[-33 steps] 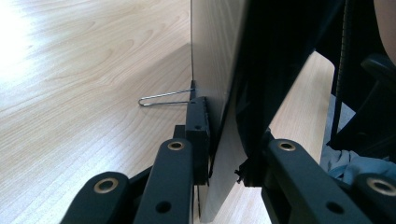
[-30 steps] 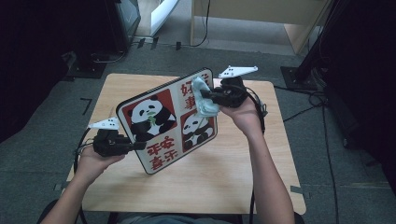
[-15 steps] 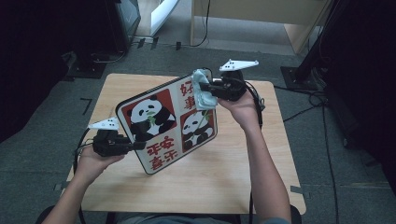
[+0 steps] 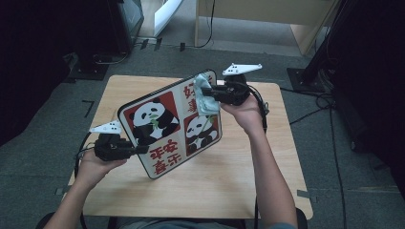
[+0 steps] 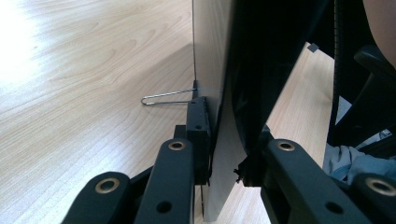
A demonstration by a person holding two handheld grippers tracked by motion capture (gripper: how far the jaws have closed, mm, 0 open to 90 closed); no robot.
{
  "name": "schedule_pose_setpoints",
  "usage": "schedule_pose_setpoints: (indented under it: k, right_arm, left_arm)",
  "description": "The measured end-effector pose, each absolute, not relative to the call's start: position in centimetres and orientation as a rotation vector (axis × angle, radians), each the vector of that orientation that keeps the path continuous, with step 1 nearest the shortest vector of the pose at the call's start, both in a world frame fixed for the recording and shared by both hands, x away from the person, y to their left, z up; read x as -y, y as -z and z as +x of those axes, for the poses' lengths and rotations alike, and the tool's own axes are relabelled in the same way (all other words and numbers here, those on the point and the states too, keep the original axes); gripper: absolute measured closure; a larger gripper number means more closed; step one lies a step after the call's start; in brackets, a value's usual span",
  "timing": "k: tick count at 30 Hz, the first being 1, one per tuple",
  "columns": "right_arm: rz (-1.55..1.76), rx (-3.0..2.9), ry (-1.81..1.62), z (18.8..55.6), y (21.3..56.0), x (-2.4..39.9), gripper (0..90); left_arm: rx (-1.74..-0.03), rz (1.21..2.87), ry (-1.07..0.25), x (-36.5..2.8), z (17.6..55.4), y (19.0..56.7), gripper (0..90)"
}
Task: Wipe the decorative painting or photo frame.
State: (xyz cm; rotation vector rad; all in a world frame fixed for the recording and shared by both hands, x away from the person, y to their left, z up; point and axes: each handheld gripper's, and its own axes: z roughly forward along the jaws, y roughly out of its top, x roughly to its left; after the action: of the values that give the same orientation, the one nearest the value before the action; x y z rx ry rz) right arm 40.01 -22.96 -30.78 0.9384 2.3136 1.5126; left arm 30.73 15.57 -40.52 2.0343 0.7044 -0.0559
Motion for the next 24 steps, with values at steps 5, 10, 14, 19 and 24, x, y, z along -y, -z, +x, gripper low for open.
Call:
schedule_pose_setpoints:
  k: [5, 10, 14, 19, 24]
  right_arm:
    - [0.928, -2.323, -1.51, 39.7, 31.5, 22.7, 81.0]
    - [0.925, -2.336, -1.492, 39.5, 31.9, 22.7, 81.0]
    - [0.928, -2.348, -1.472, 39.3, 32.6, 22.7, 81.0]
    - [0.939, -2.37, -1.442, 39.0, 33.4, 22.8, 80.9]
    - [0.965, -2.384, -1.431, 38.7, 34.3, 22.9, 80.9]
  left_arm:
    - [-0.702, 2.038, 0.054, -15.6, 30.7, 40.5, 79.0]
    - [-0.701, 2.039, 0.053, -15.6, 30.7, 40.5, 78.9]
    - [-0.7, 2.036, 0.057, -15.6, 30.8, 40.5, 78.9]
    - [-0.697, 2.034, 0.062, -15.6, 30.8, 40.6, 78.8]
    - [-0.693, 2.035, 0.062, -15.6, 30.9, 40.5, 78.7]
